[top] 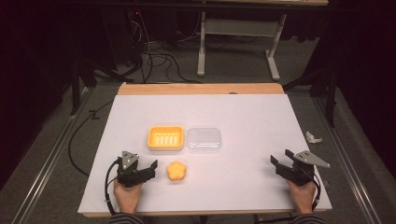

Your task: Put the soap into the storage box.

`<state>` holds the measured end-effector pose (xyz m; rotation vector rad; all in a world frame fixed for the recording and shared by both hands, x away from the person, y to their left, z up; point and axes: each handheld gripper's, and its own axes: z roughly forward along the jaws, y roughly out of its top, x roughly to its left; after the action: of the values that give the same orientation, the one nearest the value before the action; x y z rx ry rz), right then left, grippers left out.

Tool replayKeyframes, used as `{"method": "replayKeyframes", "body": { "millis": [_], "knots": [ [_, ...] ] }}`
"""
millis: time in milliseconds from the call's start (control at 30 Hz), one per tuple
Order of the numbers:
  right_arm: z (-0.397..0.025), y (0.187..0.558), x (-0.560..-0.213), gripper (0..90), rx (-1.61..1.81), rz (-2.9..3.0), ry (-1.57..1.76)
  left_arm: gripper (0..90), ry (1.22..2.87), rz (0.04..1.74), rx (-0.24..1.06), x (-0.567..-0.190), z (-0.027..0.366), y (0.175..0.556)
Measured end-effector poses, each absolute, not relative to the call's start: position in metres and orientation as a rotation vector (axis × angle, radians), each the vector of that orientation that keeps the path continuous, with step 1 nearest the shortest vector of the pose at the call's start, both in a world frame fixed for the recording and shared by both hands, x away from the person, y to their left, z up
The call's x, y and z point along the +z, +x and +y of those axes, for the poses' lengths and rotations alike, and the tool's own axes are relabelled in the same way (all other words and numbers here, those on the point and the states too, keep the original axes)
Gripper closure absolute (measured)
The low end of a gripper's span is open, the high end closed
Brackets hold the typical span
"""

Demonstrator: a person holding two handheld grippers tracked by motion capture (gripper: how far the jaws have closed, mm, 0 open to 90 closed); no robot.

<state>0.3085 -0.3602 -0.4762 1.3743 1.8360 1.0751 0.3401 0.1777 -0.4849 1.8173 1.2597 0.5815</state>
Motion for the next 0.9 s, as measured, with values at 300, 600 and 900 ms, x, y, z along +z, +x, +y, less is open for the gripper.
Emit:
{"method": "replayKeyframes", "body": {
  "millis": [300, 600, 900],
  "knots": [
    [-0.3606, 0.3086, -0.4761, 32.0, 1.079, 1.835, 1.378, 16.1, 1.814, 1.275, 0.583, -0.4849, 0.1777, 0.3407],
    [-0.3604, 0.3095, -0.4762, 31.8, 1.069, 1.842, 1.378, 16.0, 1.813, 1.244, 0.545, -0.4847, 0.1798, 0.3409],
    [-0.3604, 0.309, -0.4762, 31.6, 1.07, 1.833, 1.376, 17.4, 1.811, 1.265, 0.52, -0.4835, 0.1805, 0.3432]
  ]
}}
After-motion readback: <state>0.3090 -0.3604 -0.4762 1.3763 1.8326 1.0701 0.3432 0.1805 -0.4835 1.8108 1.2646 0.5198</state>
